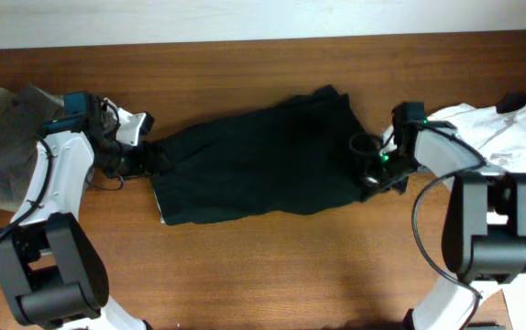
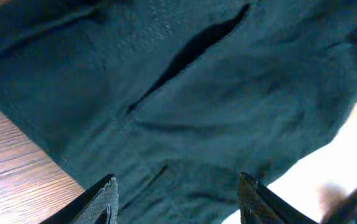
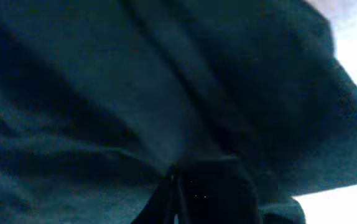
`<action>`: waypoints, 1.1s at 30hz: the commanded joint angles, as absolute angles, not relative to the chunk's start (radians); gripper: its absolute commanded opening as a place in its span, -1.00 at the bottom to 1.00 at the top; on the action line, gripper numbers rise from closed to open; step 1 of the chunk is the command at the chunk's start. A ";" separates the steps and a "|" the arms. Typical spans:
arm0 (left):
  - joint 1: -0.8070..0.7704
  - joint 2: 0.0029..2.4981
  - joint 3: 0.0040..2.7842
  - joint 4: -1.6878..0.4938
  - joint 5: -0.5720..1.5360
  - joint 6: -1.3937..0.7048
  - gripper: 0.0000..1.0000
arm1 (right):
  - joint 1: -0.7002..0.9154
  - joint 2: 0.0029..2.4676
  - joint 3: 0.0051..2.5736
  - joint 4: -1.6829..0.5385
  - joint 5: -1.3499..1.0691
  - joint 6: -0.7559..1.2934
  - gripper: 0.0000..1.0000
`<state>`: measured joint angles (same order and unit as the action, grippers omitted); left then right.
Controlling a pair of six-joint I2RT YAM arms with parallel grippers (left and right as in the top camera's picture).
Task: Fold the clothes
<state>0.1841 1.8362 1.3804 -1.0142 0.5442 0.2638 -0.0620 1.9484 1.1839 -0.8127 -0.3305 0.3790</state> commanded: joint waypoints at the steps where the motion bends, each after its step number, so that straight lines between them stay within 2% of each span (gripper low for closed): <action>1: 0.142 1.801 1.392 -1.039 0.614 0.312 0.23 | -0.086 2.000 1.077 -0.954 -0.137 0.479 -0.87; 3: 0.087 1.809 1.390 -1.015 0.613 0.312 0.22 | -0.086 1.945 1.089 -0.998 -0.127 0.393 -0.85; 4: 0.058 1.815 1.390 -1.002 0.609 0.312 -0.09 | -0.085 1.919 1.098 -1.017 -0.131 0.359 -0.84; 6: -0.015 1.837 1.390 -0.977 0.544 0.311 -0.38 | -0.084 1.821 1.126 -1.036 -0.229 0.216 -0.83; 7: -0.062 1.863 1.390 -0.974 0.507 0.311 -0.56 | -0.084 1.752 1.144 -1.028 -0.395 0.073 -0.83; 9: -0.139 1.921 1.390 -0.996 0.504 0.308 -0.87 | -0.078 1.667 1.150 -0.995 -0.616 0.004 -0.84; 14: -0.187 2.033 1.390 -1.019 0.503 0.305 -0.95 | 0.072 1.724 1.120 -0.880 -0.632 0.008 -0.83; 17: -0.186 2.053 1.390 -1.020 0.378 0.304 -0.95 | 0.130 1.863 1.110 -0.850 -0.331 0.154 -0.89; 20: -0.161 2.053 1.390 -1.037 0.257 0.300 -0.94 | 0.051 1.928 1.110 -0.917 -0.159 0.327 -0.91; 23: -0.088 2.053 1.390 -1.038 0.246 0.300 -0.94 | -0.125 1.930 1.111 -1.000 -0.055 0.406 -0.92; 25: -0.023 2.051 1.405 -1.051 0.255 0.280 -0.94 | -0.225 1.927 1.111 -1.015 -0.129 0.361 -0.91; 27: 0.017 2.043 1.456 -1.099 0.326 0.278 -0.93 | -0.258 1.913 1.112 -1.002 -0.340 0.204 -0.84; 28: 0.036 2.033 1.511 -1.151 0.361 0.278 -0.88 | -0.253 1.880 1.114 -1.003 -0.429 0.142 -0.82; 30: 0.047 2.013 1.567 -1.191 0.376 0.236 -0.24 | -0.221 1.803 1.114 -1.006 -0.495 0.069 -0.82; 32: 0.042 2.012 1.554 -1.183 0.497 0.233 0.33 | -0.166 1.734 1.114 -1.002 -0.493 0.056 -0.82; 33: 0.033 2.015 1.536 -1.170 0.531 0.233 0.40 | -0.139 1.724 1.114 -0.994 -0.493 0.060 -0.82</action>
